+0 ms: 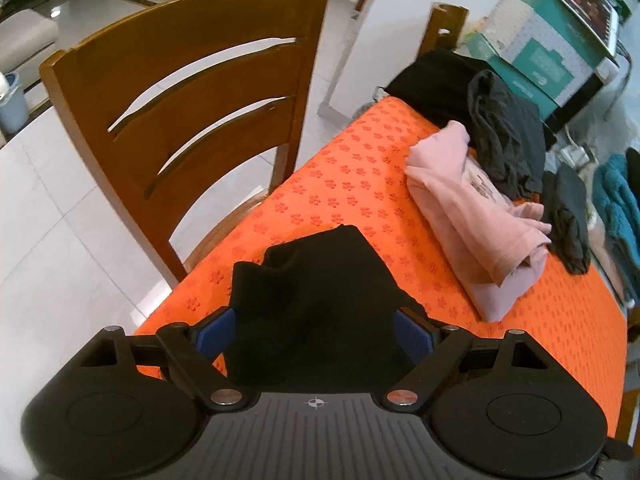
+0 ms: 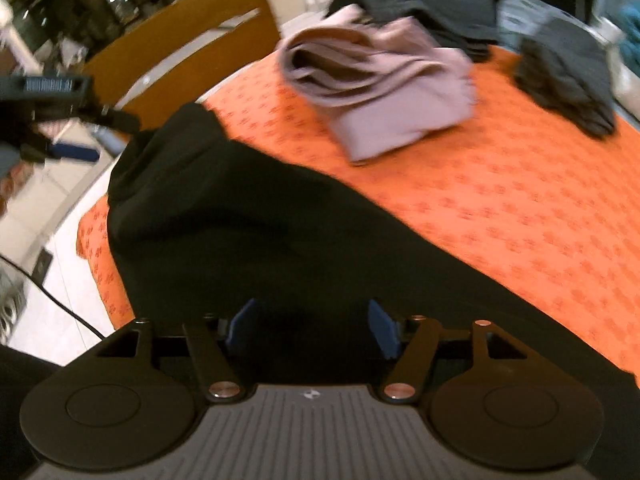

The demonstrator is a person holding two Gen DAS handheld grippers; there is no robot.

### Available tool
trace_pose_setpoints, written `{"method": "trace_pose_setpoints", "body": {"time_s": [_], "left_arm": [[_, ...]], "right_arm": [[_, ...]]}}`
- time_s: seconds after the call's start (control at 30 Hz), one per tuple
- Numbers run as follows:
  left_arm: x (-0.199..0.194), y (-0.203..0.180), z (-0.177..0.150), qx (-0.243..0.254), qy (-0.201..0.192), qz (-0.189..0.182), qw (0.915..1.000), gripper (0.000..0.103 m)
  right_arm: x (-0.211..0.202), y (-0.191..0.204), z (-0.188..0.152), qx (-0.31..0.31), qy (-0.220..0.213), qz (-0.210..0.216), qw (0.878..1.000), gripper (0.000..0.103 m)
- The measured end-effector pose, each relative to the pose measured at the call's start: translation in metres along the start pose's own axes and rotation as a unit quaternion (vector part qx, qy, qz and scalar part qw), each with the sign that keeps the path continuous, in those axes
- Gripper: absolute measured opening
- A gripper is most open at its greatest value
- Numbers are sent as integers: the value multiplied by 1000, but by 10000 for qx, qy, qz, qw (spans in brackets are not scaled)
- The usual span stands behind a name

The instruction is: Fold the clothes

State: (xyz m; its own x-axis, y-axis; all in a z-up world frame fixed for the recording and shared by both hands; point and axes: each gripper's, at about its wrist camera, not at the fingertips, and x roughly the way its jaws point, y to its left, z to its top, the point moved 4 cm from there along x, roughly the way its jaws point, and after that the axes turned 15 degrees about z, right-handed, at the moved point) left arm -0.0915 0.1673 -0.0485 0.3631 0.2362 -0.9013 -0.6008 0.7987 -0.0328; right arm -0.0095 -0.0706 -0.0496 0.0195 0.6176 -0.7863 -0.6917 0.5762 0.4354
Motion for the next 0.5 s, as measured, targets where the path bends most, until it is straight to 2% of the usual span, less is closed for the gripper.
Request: {"method": "trace_pose_setpoints", "body": {"time_s": [0.1, 0.17, 0.2, 0.27, 0.33, 0.4, 0.5], "left_arm": [[0, -3, 2, 316, -45, -84, 9995, 90], [0, -6, 2, 558, -77, -141, 9983, 91], [0, -8, 2, 656, -91, -165, 9977, 91], [1, -12, 2, 800, -90, -234, 9965, 91], [3, -16, 2, 838, -35, -309, 9960, 91], [6, -21, 0, 856, 24, -363, 9957, 91], [7, -29, -2, 827, 77, -424, 9956, 91]], "right_arm": [[25, 13, 0, -218, 227, -224, 9993, 70], [33, 22, -2, -516, 227, -503, 9971, 72], [35, 25, -3, -620, 244, -626, 9958, 70], [35, 27, -5, -683, 196, -778, 9944, 59], [30, 25, -5, -591, 115, -918, 9940, 21], [20, 18, -6, -319, 26, -862, 9958, 5], [1, 11, -11, -78, -132, -939, 9955, 4]]}}
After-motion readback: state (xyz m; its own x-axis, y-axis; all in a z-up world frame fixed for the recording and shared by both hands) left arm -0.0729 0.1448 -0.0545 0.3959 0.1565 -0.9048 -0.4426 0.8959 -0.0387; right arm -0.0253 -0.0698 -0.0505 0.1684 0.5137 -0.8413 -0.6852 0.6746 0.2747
